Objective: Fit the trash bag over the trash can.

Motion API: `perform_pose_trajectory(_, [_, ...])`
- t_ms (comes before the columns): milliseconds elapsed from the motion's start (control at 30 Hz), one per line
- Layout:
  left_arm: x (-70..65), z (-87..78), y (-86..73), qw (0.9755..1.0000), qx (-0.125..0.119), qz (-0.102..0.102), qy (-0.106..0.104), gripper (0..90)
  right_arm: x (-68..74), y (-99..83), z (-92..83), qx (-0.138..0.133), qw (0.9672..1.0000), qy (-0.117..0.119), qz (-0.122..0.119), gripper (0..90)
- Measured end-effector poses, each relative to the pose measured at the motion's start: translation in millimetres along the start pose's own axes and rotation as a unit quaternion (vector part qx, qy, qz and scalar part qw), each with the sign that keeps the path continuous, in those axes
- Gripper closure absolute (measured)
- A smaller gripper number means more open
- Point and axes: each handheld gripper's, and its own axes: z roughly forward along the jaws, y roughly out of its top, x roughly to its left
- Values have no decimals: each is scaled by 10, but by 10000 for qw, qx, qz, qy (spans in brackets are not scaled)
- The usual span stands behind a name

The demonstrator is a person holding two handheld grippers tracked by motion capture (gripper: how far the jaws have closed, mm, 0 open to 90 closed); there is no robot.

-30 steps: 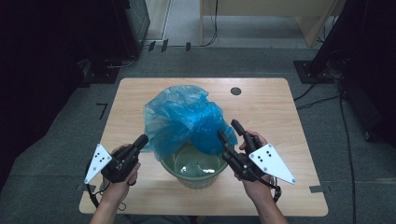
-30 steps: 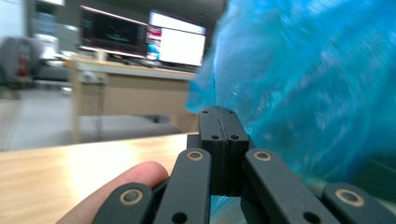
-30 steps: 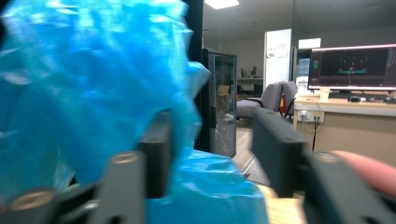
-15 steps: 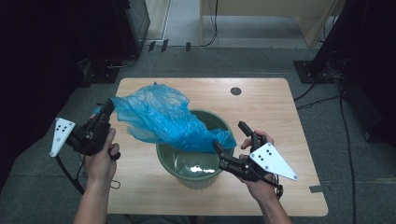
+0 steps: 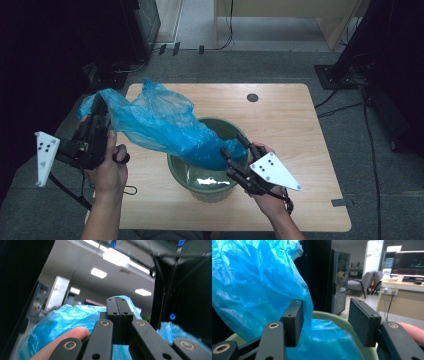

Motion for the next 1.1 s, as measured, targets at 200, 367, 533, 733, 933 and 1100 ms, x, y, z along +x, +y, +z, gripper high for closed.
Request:
perform_pose_trajectory(200, [-113, 36, 210, 9991, -396, 132, 18, 900, 11, -10, 4, 153, 9996, 243, -55, 225])
perform_pose_trajectory(367, [-217, 8, 218, 9983, -516, 210, -156, 900, -37, -17, -61, 78, 9993, 360, -95, 182])
perform_pose_trajectory(533, [-255, 6, 54, 9990, -327, 224, -224, 900, -129, 13, -199, -170, 9980, 607, -74, 176])
perform_pose_trajectory(733, [-262, 13, -193, 9990, 68, 106, -426, 900, -240, 64, -315, -332, 9975, 616, -92, 210])
perform_pose_trajectory(933, [-393, -57, -401, 9965, 257, 122, -790, 900, -221, 148, -266, -527, 9981, 309, 9, 307])
perform_pose_trajectory(1100, [-452, -107, -539, 9935, 366, 65, -1073, 900, -96, 252, -127, -516, 9986, -25, -71, 390])
